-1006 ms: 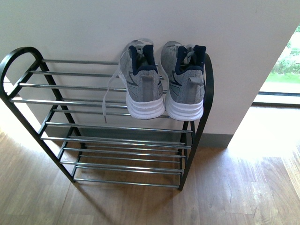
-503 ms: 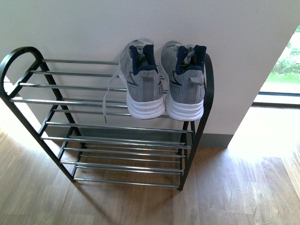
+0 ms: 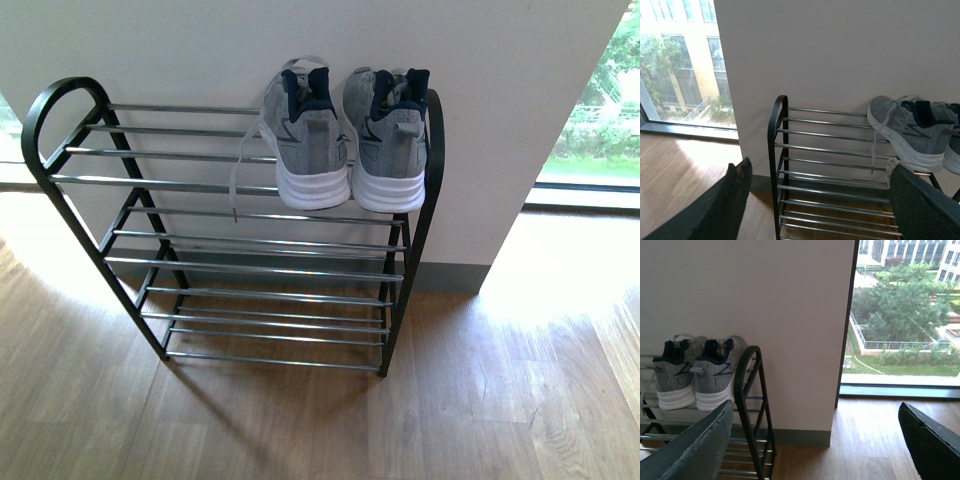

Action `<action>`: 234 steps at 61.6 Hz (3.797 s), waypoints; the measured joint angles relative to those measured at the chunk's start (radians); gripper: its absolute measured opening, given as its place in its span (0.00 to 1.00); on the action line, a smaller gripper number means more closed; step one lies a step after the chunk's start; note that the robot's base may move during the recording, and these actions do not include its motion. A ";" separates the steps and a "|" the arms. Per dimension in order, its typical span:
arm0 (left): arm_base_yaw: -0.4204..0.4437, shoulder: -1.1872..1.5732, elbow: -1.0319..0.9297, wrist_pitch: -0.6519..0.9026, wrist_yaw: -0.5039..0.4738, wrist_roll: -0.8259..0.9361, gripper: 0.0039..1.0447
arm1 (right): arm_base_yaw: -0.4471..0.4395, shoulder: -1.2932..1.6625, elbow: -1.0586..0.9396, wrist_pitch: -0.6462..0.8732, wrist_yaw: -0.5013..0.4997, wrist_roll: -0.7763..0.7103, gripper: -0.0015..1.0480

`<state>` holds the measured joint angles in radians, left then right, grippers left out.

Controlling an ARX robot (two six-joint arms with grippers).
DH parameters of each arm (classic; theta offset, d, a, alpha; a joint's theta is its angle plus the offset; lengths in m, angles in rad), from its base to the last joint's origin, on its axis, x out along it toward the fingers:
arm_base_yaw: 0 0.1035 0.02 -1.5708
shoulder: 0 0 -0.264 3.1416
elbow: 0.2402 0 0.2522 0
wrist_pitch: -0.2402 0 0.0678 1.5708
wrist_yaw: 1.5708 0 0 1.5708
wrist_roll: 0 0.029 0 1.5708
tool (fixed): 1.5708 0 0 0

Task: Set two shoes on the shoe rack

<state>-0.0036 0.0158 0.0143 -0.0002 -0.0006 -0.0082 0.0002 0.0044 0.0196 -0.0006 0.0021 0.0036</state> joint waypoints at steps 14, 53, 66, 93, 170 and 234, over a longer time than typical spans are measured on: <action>0.000 0.000 0.000 0.000 0.000 0.000 0.91 | 0.000 0.000 0.000 0.000 0.000 0.000 0.91; 0.000 0.000 0.000 0.000 0.000 0.000 0.91 | 0.000 0.000 0.000 0.000 -0.002 -0.001 0.91; 0.000 0.000 0.000 0.000 0.000 0.000 0.91 | 0.000 0.000 0.000 0.000 -0.001 0.000 0.91; 0.000 0.000 0.000 0.000 0.001 0.000 0.91 | 0.000 0.000 0.000 0.000 0.001 0.000 0.91; 0.000 0.000 0.000 0.000 -0.002 0.000 0.91 | 0.000 0.000 0.000 -0.001 -0.003 0.000 0.91; 0.000 0.000 0.000 0.000 -0.003 0.000 0.91 | -0.001 -0.002 0.000 -0.001 -0.005 -0.001 0.91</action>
<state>-0.0036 0.0154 0.0143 -0.0002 -0.0032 -0.0078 -0.0006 0.0021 0.0196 -0.0013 -0.0032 0.0029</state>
